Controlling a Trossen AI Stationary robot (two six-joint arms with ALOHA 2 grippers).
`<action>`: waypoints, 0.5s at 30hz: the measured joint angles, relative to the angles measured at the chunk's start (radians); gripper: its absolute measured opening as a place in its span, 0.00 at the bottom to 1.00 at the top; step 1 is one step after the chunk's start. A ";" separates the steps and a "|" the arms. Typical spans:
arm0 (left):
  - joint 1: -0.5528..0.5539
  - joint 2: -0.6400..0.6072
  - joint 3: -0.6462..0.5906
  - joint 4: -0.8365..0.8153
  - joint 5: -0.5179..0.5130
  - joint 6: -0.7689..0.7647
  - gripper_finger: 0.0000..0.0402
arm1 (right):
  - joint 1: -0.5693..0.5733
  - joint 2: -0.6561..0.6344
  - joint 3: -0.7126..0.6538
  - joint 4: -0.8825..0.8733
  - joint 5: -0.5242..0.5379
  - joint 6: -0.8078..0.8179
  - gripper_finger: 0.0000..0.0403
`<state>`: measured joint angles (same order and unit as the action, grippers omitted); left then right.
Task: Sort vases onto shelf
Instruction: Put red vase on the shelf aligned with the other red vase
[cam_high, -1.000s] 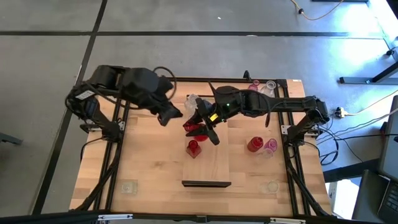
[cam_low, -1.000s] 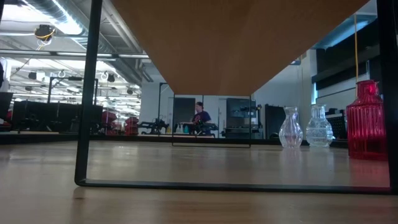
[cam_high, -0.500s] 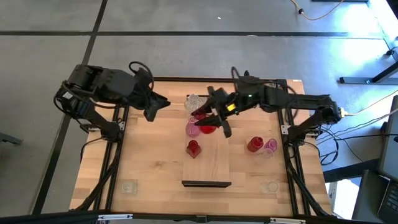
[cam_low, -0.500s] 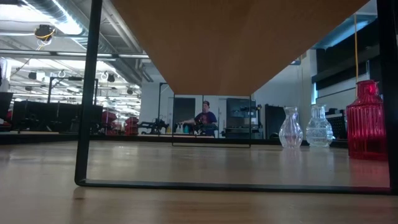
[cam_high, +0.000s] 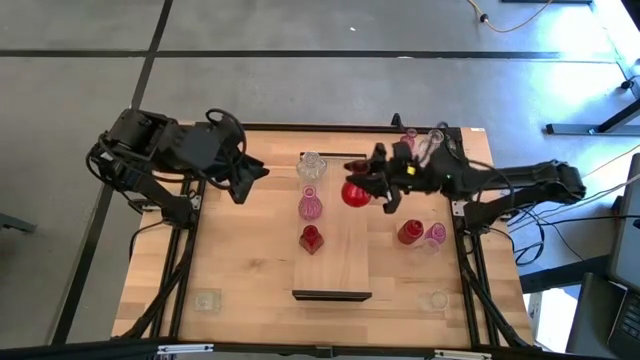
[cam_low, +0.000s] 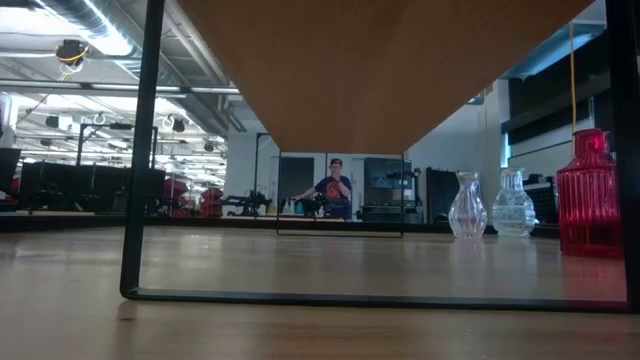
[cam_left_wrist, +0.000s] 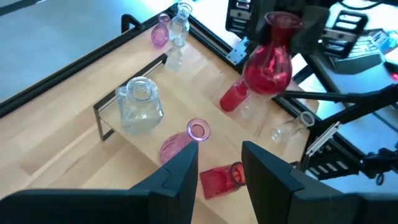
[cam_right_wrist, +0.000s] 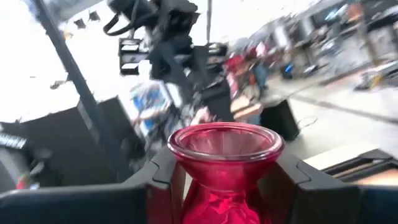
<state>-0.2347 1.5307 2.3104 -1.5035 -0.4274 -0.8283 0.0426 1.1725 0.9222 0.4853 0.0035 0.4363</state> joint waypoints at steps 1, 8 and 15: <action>0.000 0.000 0.000 -0.008 -0.001 0.001 0.29 | 0.011 -0.011 -0.046 0.054 0.038 0.002 0.32; 0.000 0.000 -0.001 -0.038 -0.006 0.001 0.29 | 0.141 0.007 -0.165 0.177 0.240 -0.081 0.32; 0.001 0.000 -0.001 -0.039 -0.011 0.028 0.29 | 0.211 0.107 -0.165 0.206 0.335 -0.158 0.32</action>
<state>-0.2340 1.5307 2.3096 -1.5425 -0.4387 -0.8006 0.2540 1.2798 0.7570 0.6915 0.3381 0.2785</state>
